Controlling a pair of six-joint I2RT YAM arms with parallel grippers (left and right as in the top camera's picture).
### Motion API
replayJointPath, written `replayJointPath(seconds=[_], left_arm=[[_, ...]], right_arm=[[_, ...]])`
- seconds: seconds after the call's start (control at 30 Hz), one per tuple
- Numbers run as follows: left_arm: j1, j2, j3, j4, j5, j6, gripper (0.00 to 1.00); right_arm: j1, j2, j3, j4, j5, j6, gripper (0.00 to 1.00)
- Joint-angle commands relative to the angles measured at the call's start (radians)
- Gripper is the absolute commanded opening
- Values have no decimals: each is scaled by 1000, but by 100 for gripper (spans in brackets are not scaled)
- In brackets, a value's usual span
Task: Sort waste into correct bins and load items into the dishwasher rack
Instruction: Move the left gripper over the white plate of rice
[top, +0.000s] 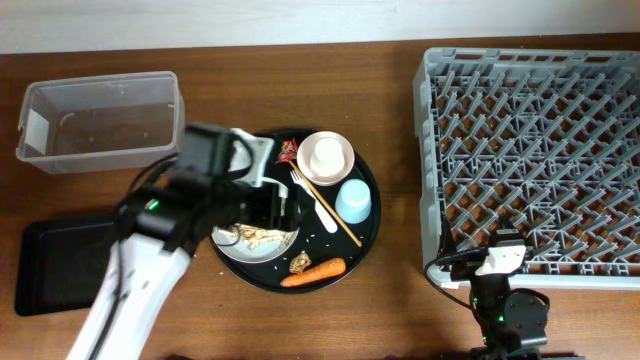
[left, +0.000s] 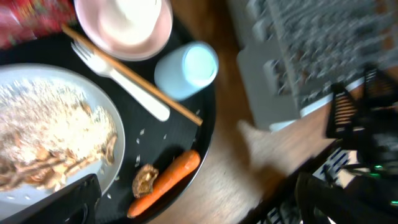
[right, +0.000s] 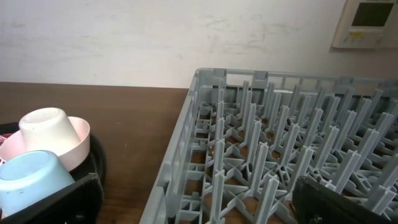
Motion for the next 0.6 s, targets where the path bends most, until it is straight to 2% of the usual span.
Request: replayJointPath(seconds=[0.0,0.07,0.17,0.43,0.47,0.57], left_arm=[[-29,105,18,-8,-60,22,99],[-52,162,17,-11,-240,-46,99],[-106,247,17,10,-367,-60,99],[-129,411,17,53,-391,-59,99],[-129,424,17,56,-402,-60,92],[-129,454,17,74,-412,-60,89]], right_arm=[[-8,-8,-5,-8,-2,-6,99],[-8,-8,-5,-7,-1,-6,99],[-8,-8,-5,-7,-2,-6,99],[-8,-8,-5,-7,-2,-6,99],[-8,-8,-5,-7,-2,-6,99],[-8,-8,-5,-7,-2,-6,99]])
